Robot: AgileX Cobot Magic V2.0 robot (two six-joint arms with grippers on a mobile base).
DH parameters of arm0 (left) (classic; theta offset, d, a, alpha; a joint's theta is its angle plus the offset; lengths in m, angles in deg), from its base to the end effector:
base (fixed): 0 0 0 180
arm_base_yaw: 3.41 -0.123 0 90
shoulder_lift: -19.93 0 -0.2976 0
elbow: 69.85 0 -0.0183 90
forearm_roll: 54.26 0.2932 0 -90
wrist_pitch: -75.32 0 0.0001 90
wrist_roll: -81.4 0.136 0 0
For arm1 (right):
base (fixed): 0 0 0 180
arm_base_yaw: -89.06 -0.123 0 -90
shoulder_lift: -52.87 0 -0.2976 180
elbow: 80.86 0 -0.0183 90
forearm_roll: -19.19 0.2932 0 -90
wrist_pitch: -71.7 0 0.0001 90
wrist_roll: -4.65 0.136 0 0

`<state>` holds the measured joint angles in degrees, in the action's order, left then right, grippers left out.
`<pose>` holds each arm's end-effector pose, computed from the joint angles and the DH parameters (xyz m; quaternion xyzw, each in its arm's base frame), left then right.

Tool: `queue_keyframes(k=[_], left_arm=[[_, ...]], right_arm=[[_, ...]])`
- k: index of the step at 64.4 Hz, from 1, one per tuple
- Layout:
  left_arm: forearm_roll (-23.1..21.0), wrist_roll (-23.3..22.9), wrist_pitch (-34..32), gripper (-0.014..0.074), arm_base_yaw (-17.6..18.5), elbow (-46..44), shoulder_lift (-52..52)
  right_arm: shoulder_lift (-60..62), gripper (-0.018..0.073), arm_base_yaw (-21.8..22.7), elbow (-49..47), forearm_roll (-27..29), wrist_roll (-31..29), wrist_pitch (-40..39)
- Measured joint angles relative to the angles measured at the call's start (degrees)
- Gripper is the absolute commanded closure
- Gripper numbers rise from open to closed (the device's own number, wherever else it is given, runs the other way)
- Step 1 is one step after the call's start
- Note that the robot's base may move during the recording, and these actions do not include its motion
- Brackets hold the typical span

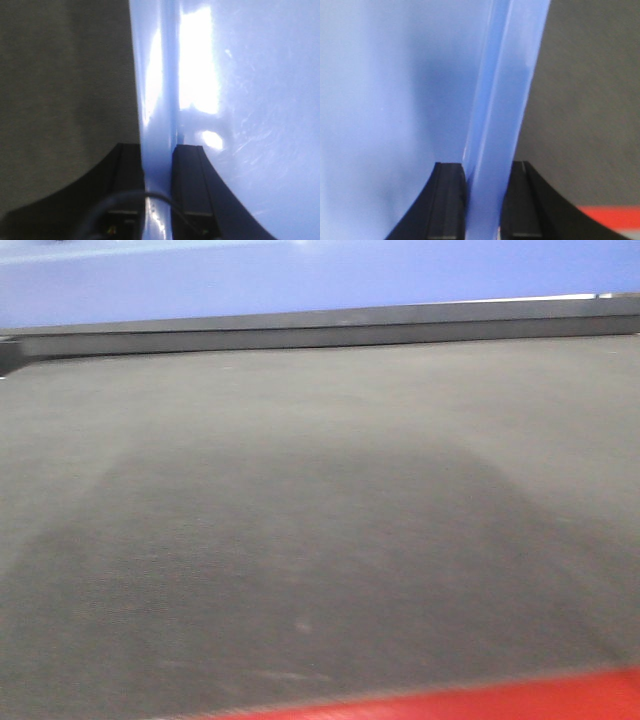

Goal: Grab blue tray and place on right shelf
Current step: 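Hold the tray raised while the base drives to the shelving rack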

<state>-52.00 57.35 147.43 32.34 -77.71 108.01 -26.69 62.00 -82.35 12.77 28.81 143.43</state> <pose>0.2780 -0.1939 0.3679 0.1003 0.9656 -0.1021 0.2171 0.2713 0.1224 0.3774 -0.0275 0.9636 0.0620 0.2587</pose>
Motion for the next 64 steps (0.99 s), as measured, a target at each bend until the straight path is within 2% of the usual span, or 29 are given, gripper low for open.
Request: queue_keyframes(k=[64], left_arm=[[-1.5, -0.1, 0.0, 0.0645, 0.0, 0.0, 0.3]], right_arm=[[0.0, 0.0504, 0.0, 0.0, -0.9, -0.1, 0.0]])
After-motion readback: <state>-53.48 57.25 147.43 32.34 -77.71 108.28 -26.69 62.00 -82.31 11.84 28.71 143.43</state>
